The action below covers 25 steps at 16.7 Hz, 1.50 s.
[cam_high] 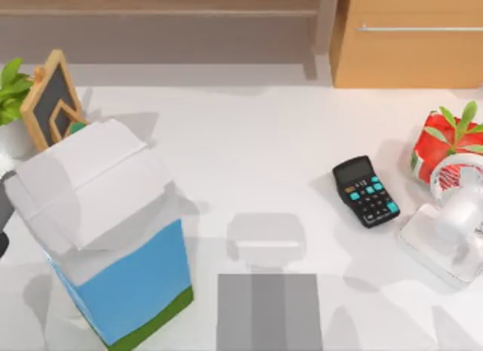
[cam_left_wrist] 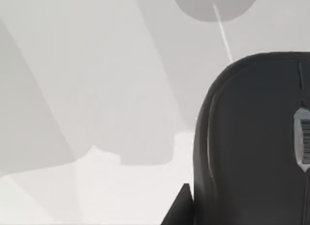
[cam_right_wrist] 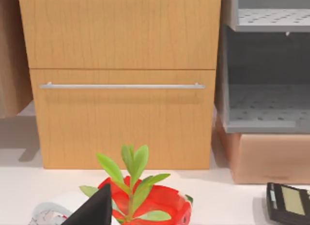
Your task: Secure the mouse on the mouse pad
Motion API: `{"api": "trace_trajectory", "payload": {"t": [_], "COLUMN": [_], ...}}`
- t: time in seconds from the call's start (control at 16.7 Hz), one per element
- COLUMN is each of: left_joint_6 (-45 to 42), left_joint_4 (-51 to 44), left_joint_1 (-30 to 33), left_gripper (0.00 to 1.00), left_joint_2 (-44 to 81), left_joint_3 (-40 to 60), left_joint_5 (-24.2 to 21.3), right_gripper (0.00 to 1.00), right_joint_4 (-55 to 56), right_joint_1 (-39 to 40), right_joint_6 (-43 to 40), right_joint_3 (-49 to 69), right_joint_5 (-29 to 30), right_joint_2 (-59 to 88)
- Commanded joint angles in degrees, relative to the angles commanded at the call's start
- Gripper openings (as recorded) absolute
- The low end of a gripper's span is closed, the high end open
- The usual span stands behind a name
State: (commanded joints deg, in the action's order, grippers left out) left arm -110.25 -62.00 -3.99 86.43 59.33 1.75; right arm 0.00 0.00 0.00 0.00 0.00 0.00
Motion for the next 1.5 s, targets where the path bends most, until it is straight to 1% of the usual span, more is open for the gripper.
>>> {"api": "trace_trajectory", "payload": {"t": [0.12, 0.48, 0.6, 0.72, 0.84, 1.02, 1.26, 1.5], "left_joint_6": [0.71, 1.15, 3.75, 8.88, 16.03, 30.27, 53.9, 79.99], "left_joint_4": [-1.91, -1.87, -1.44, -0.6, 0.53, 2.68, 5.66, 7.7], "left_joint_1": [0.9, 0.89, 1.56, 2.85, 4.6, 8.12, 14.7, 23.98], "left_gripper": [0.0, 0.0, 0.0, 0.0, 0.0, 0.0, 0.0, 0.0], "left_joint_2": [-0.97, -0.77, -0.75, -0.78, -0.84, -0.85, -0.06, 2.6], "left_joint_3": [0.73, 0.9, 2.37, 5.15, 8.82, 15.35, 24.1, 30.54], "left_joint_5": [-0.04, 0.05, 0.38, 1.02, 1.88, 3.46, 5.74, 7.19], "right_gripper": [1.0, 1.0, 1.0, 1.0, 1.0, 1.0, 1.0, 1.0], "right_joint_4": [0.0, 0.0, 0.0, 0.0, 0.0, 0.0, 0.0, 0.0], "right_joint_1": [0.0, 0.0, 0.0, 0.0, 0.0, 0.0, 0.0, 0.0], "right_joint_6": [0.0, 0.0, 0.0, 0.0, 0.0, 0.0, 0.0, 0.0], "right_joint_3": [0.0, 0.0, 0.0, 0.0, 0.0, 0.0, 0.0, 0.0], "right_joint_5": [0.0, 0.0, 0.0, 0.0, 0.0, 0.0, 0.0, 0.0], "right_joint_2": [0.0, 0.0, 0.0, 0.0, 0.0, 0.0, 0.0, 0.0]}}
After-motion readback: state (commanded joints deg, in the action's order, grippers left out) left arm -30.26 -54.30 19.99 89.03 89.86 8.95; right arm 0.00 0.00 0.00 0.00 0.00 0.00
